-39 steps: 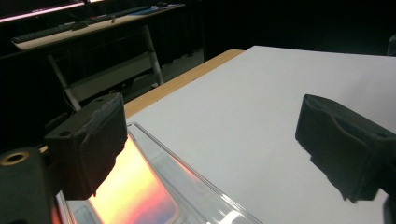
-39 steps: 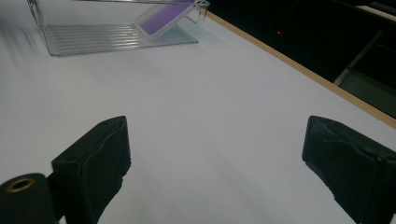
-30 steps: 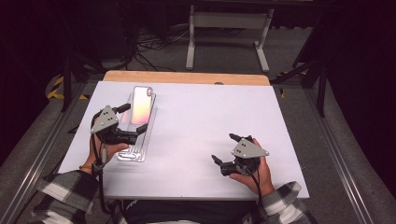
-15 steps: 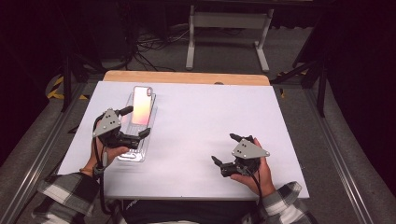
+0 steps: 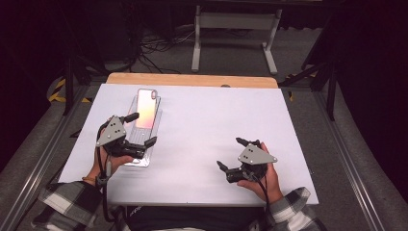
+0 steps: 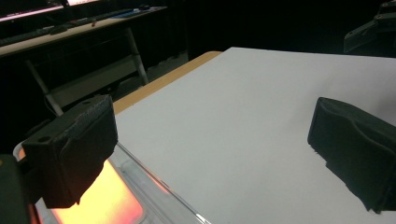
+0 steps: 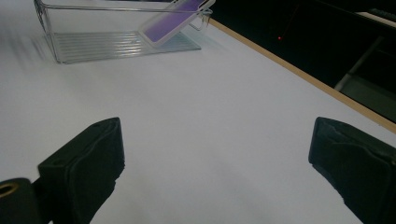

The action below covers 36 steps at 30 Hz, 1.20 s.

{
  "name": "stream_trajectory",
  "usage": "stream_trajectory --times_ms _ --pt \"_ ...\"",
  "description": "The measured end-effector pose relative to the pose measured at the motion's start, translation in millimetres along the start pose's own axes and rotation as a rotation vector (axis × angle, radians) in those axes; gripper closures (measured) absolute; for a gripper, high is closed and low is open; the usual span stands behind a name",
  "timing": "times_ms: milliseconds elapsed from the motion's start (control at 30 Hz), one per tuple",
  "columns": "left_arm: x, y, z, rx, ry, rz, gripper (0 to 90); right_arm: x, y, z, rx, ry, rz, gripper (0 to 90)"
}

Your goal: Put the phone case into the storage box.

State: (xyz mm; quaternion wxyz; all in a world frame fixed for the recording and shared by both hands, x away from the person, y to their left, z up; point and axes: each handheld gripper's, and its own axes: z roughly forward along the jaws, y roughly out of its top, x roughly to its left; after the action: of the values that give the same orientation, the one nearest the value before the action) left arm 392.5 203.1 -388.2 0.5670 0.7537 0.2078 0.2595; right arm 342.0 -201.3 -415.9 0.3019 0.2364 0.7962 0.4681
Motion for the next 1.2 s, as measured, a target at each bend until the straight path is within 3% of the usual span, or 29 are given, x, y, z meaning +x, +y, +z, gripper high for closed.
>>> stream_trajectory --times_ms 500,1200 --pt "-15.5 2.1 0.2 -0.01 -0.015 0.028 3.3 -1.2 -0.5 -1.3 -0.005 -0.006 0.012 4.1" --pt "-32.4 -2.4 -6.4 0.013 -0.048 0.059 2.8 3.2 0.6 -3.8 -0.015 -0.005 0.019 4.2"
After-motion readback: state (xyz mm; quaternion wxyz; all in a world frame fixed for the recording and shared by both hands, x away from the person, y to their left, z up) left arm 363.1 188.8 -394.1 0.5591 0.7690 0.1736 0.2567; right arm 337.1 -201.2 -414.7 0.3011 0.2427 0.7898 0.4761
